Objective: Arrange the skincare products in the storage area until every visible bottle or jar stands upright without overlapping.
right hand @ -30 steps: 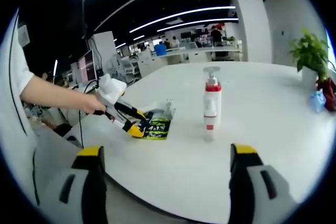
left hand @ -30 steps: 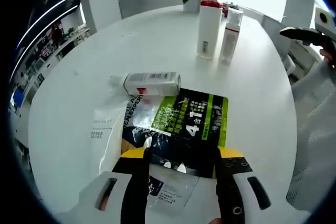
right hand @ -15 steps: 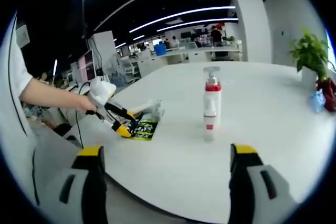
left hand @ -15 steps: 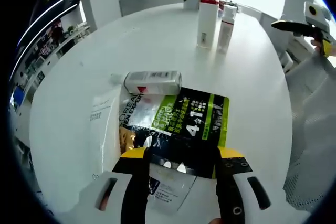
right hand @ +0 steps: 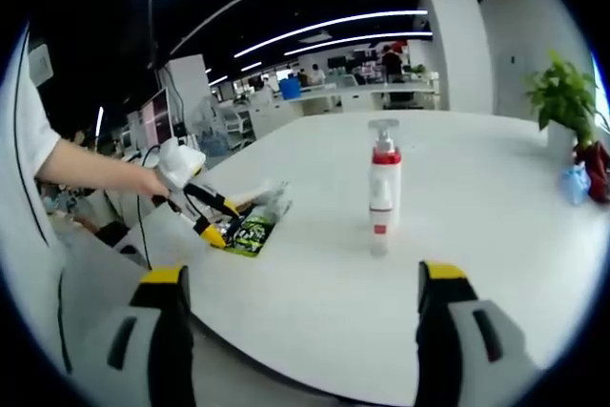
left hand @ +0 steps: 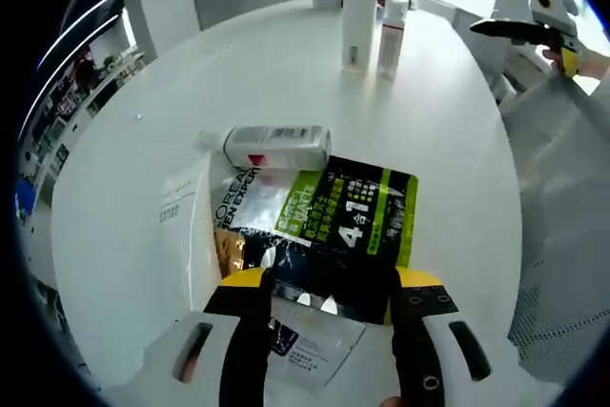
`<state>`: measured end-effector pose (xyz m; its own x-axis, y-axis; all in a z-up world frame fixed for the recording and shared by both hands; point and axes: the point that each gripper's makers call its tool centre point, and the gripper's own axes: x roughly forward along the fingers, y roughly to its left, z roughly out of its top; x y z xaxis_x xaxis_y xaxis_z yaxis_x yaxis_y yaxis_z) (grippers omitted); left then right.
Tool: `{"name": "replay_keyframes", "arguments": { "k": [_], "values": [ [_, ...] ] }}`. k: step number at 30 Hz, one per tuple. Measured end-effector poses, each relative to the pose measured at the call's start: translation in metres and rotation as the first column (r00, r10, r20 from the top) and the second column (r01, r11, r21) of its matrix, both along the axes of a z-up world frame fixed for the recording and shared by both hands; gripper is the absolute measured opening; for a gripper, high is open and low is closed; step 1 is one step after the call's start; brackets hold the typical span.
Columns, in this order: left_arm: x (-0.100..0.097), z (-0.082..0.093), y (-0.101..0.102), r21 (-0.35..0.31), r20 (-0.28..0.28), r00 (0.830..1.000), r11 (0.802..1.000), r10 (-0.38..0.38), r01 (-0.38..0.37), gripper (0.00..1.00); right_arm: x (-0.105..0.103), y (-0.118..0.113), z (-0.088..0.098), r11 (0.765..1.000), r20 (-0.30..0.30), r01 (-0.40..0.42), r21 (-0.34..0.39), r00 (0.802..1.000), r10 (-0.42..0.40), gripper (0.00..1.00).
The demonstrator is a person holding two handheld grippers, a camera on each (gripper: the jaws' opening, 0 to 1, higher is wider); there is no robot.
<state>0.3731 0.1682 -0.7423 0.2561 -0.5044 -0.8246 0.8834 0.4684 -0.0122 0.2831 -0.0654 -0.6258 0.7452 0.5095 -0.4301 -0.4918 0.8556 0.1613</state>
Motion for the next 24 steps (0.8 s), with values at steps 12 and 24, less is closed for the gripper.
{"name": "replay_keyframes", "arguments": {
  "k": [12,24],
  "values": [
    [-0.001,0.011,-0.005,-0.059,-0.027,0.995,0.993,0.099,-0.1,0.46,0.0,0.0,0.0,1.0,-0.002,0.003,0.003,1.0,-0.003,1.0],
    [0.016,0.04,0.015,-0.153,-0.015,0.963,0.951,0.268,-0.267,0.57,0.001,-0.001,0.0,1.0,-0.003,0.008,0.006,1.0,-0.008,1.0]
  ]
}}
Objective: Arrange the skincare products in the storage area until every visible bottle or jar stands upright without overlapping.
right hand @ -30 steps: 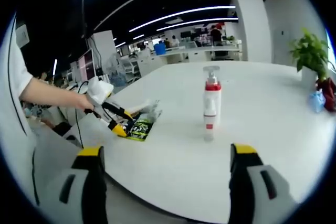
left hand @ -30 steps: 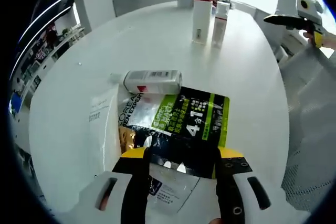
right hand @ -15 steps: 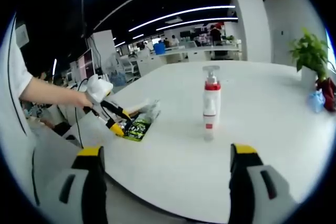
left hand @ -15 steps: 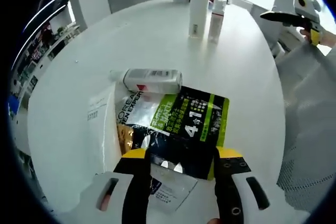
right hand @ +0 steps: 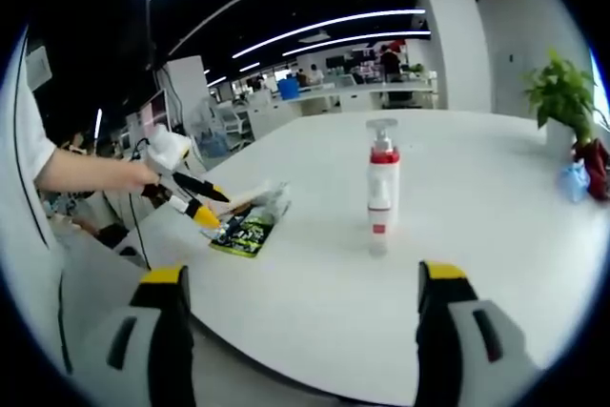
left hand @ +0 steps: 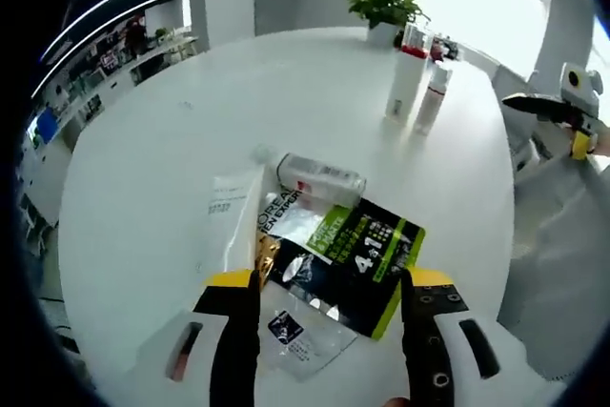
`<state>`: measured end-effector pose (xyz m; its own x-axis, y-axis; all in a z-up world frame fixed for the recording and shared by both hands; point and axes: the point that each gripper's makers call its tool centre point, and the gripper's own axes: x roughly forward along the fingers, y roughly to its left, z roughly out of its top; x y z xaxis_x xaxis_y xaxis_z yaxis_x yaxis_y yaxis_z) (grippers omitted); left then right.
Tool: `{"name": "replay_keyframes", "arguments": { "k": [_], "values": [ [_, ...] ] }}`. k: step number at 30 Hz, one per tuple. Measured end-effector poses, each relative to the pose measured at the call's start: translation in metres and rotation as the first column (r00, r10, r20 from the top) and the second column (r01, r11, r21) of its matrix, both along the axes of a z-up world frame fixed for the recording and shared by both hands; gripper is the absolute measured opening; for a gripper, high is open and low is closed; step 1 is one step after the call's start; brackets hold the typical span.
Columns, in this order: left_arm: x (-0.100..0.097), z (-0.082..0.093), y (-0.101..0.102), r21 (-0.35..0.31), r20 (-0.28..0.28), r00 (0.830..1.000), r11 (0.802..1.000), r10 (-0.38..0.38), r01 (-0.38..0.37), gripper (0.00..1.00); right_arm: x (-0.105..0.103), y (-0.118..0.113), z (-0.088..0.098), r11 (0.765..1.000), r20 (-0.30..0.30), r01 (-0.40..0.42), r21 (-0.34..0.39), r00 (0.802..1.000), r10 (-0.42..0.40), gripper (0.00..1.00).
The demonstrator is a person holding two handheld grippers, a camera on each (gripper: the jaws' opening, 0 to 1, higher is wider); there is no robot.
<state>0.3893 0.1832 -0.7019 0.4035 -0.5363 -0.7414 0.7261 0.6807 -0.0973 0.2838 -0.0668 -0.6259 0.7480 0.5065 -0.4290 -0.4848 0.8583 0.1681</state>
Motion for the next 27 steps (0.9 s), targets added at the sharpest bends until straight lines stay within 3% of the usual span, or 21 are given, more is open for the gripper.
{"name": "replay_keyframes", "arguments": {
  "k": [12,27],
  "values": [
    [0.034,0.006,0.027,0.062,0.038,0.996,0.995,0.08,-0.082,0.59,0.0,0.0,0.0,1.0,-0.002,0.004,0.002,1.0,-0.004,1.0],
    [0.073,-0.025,0.038,0.215,-0.104,0.99,0.974,0.094,-0.069,0.44,0.002,-0.004,-0.001,1.0,-0.008,0.026,0.005,1.0,-0.026,1.0]
  ]
}}
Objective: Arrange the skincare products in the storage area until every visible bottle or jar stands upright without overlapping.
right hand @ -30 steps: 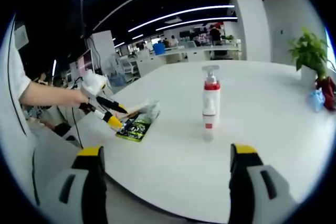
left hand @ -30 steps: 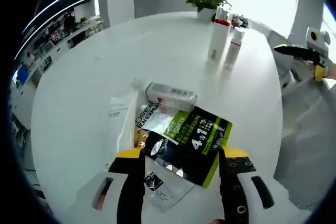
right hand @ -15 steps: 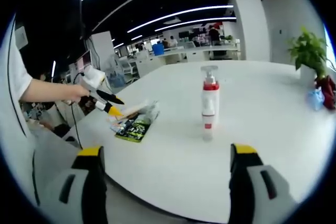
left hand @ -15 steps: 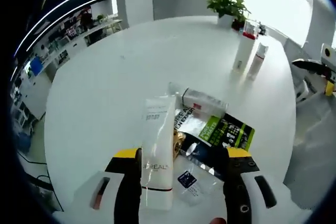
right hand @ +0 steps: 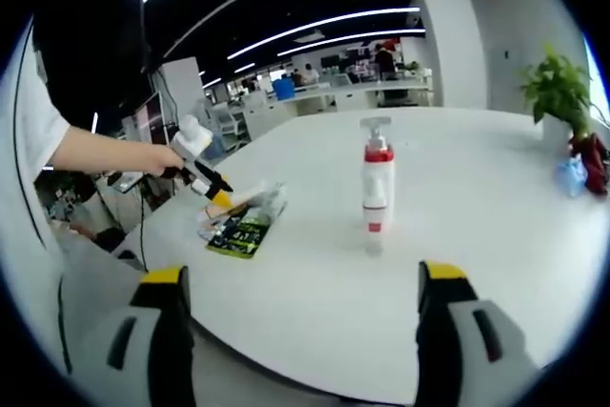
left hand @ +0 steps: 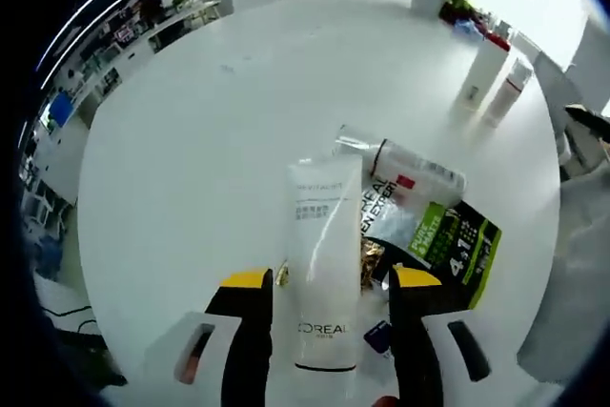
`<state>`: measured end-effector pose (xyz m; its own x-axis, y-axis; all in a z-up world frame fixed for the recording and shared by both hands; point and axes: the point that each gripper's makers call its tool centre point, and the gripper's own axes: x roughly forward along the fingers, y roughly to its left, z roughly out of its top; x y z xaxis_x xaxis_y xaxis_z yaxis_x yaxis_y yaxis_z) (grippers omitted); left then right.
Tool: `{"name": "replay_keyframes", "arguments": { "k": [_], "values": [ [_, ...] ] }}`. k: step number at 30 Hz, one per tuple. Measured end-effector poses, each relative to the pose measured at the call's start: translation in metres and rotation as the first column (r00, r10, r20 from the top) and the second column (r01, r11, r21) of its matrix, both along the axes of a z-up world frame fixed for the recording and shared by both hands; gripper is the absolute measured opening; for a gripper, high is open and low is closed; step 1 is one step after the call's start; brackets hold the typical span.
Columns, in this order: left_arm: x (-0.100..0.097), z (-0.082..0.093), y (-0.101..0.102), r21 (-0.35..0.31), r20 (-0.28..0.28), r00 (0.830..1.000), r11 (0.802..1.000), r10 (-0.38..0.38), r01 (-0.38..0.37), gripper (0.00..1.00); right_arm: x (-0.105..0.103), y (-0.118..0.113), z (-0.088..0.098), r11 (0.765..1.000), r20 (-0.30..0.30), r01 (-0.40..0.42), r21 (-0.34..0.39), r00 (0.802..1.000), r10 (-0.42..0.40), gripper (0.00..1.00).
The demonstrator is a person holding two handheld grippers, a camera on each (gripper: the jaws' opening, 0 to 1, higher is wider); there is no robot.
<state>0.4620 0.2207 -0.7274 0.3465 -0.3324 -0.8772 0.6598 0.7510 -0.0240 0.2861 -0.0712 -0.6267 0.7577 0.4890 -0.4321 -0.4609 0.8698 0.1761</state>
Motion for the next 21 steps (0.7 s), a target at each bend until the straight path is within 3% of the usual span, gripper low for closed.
{"name": "replay_keyframes", "arguments": {
  "k": [12,21],
  "values": [
    [0.0,-0.015,-0.011,0.064,-0.082,0.996,0.997,-0.03,0.035,0.34,0.0,-0.002,0.0,1.0,-0.004,0.012,0.002,1.0,-0.012,1.0],
    [0.0,-0.012,-0.008,0.067,-0.073,0.997,0.998,-0.003,0.008,0.3,0.001,-0.003,0.001,1.0,0.004,0.017,-0.002,1.0,-0.017,1.0]
  ]
}}
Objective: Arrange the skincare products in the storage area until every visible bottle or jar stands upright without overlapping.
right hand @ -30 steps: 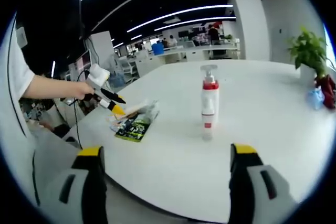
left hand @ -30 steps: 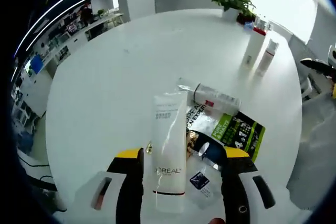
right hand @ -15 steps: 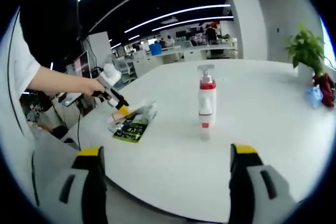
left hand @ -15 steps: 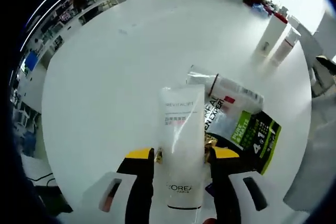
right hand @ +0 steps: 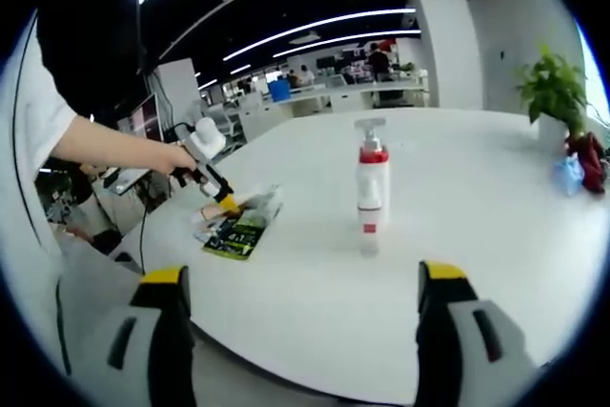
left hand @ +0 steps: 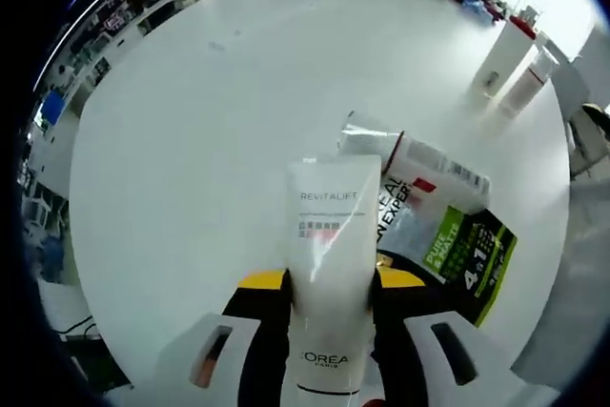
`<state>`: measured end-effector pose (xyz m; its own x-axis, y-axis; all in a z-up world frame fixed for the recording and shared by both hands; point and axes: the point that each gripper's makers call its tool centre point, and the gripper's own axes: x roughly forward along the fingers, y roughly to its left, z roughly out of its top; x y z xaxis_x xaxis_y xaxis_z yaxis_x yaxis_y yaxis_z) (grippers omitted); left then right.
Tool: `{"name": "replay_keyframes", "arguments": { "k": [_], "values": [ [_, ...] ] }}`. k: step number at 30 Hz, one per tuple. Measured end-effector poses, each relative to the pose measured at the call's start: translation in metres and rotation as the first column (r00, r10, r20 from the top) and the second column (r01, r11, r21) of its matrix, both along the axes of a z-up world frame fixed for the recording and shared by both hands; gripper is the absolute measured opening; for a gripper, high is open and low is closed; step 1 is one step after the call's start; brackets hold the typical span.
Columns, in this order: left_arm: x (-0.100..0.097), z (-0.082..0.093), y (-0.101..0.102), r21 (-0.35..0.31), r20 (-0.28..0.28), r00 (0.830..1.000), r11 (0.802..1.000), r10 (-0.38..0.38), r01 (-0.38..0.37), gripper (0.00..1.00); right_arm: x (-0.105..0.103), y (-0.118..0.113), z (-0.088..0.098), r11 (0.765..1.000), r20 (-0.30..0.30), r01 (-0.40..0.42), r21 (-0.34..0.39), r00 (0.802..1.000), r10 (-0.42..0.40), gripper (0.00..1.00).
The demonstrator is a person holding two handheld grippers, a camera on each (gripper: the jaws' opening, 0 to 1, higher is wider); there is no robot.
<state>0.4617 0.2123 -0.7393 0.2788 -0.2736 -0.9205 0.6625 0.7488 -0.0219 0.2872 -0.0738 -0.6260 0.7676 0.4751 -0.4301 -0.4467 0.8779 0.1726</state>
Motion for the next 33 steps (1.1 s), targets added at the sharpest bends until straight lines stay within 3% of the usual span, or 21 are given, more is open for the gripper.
{"name": "replay_keyframes", "arguments": {
  "k": [15,33],
  "values": [
    [-0.012,0.028,0.004,-0.069,0.115,0.993,0.997,0.039,-0.031,0.3,-0.001,0.004,0.002,1.0,0.01,-0.021,-0.004,1.0,0.021,0.97],
    [-0.026,0.094,-0.004,-0.235,0.263,0.957,0.97,0.12,-0.057,0.29,-0.002,0.008,0.008,0.999,0.047,-0.04,0.002,0.998,0.04,0.97]
  ]
}}
